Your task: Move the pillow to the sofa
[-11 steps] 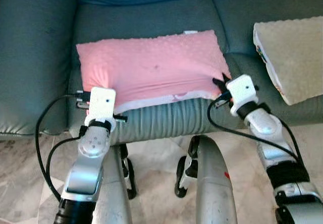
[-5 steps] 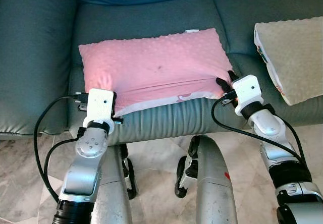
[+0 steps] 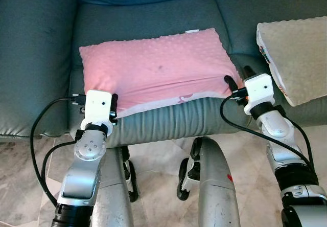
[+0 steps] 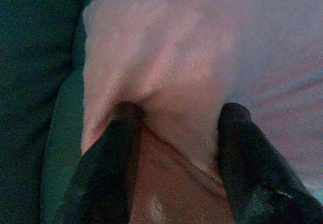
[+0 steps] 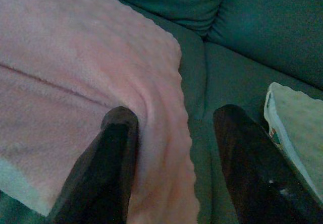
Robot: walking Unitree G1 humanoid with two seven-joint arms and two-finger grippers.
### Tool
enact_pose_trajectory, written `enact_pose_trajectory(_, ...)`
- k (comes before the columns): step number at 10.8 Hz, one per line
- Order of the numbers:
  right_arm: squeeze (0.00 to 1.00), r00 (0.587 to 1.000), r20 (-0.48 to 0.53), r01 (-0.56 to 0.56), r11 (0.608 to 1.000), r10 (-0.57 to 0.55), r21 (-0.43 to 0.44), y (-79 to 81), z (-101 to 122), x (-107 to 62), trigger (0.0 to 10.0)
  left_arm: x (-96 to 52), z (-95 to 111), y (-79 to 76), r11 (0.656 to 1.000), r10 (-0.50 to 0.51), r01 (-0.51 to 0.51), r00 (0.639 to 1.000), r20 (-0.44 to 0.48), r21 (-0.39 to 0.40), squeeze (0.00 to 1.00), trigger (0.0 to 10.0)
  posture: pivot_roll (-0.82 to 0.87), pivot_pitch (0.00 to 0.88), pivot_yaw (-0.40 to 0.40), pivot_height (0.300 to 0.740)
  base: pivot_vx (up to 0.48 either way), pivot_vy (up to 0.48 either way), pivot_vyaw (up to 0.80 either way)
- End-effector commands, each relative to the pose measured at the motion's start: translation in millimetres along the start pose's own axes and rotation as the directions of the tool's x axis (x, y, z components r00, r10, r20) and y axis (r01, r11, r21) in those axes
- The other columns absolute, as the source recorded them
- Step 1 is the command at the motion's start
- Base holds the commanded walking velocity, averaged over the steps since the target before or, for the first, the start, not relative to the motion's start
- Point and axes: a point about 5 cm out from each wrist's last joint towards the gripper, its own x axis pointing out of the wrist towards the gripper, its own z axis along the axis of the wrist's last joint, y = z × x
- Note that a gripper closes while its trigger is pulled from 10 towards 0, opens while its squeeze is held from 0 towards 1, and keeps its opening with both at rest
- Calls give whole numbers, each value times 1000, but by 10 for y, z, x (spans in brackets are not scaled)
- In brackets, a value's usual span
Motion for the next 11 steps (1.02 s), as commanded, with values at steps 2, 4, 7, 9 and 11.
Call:
enact_pose_trajectory(2,1000,996,-37,84,996,-83,41,-55,-104,-108,10000,-28,-140,245,991,131,-129,990,-46,47,1000,10000,22,353,-13,598,0,0,0)
enact_pose_trajectory(4,1000,998,-10,65,995,-65,78,15,-79,-125,10000,-3,-92,299,987,155,-154,988,-12,47,1000,10000,19,323,-17,598,0,0,0)
enact_pose_trajectory(7,1000,997,2,73,993,-73,97,9,-53,-89,10000,62,-12,360,981,189,-190,981,30,40,1000,10000,15,265,-17,598,0,0,0)
enact_pose_trajectory(9,1000,997,-1,70,988,-71,137,95,-74,-140,10000,53,-12,319,982,187,-188,981,51,25,1000,10000,19,222,-21,598,0,0,0)
enact_pose_trajectory(11,1000,999,-7,44,982,-44,183,248,-107,-177,10000,26,-58,180,991,130,-131,990,59,16,1000,10000,12,188,-23,598,0,0,0)
